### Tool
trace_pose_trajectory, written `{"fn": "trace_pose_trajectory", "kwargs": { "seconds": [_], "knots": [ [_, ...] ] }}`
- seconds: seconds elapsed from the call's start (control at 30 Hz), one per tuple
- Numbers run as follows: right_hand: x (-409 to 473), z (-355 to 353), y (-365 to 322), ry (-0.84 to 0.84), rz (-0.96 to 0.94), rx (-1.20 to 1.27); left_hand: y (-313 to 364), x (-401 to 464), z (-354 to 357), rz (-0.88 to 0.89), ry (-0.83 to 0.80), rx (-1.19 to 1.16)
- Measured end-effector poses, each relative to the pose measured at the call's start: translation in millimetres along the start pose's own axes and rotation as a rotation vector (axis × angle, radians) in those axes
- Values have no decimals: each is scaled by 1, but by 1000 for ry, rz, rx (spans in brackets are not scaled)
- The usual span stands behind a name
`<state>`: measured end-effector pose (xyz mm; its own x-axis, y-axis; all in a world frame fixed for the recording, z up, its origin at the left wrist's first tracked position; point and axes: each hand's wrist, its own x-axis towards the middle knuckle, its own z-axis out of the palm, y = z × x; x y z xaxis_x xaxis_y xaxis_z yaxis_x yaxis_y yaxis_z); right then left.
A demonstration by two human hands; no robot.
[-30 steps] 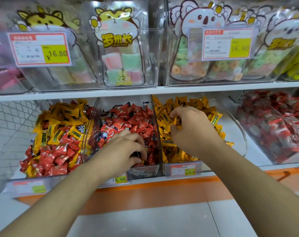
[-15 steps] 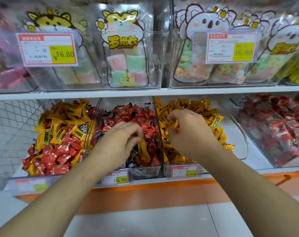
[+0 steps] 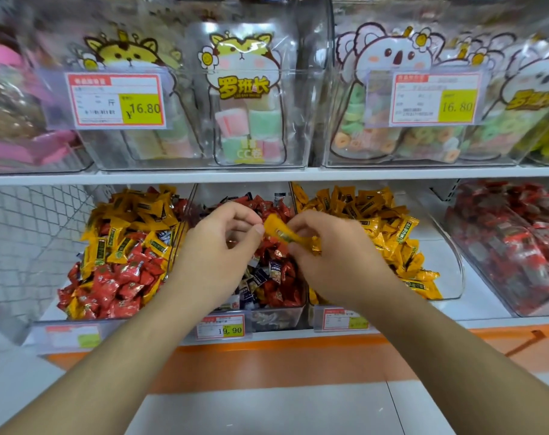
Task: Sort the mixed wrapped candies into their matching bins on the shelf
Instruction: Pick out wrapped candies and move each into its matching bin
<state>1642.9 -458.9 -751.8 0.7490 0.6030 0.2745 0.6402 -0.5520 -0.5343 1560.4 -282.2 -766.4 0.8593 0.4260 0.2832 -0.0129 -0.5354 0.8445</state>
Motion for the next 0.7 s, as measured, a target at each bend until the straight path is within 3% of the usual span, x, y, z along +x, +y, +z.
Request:
{"fn": "trace_pose_trajectory", "kwargs": {
  "seconds": [0.17, 0.33, 0.5, 0.7],
  "knots": [
    [8, -23, 32, 182, 249, -317, -20, 0, -6, 37, -203, 263],
    [7, -13, 26, 108, 163, -212, -38, -4, 4, 31, -490, 435],
    [6, 10, 17, 10, -24, -157, -50, 4, 1, 96, -478, 685],
    [8, 14, 19, -21, -51, -183, -54, 7, -12, 187, -418, 954]
  ]
}}
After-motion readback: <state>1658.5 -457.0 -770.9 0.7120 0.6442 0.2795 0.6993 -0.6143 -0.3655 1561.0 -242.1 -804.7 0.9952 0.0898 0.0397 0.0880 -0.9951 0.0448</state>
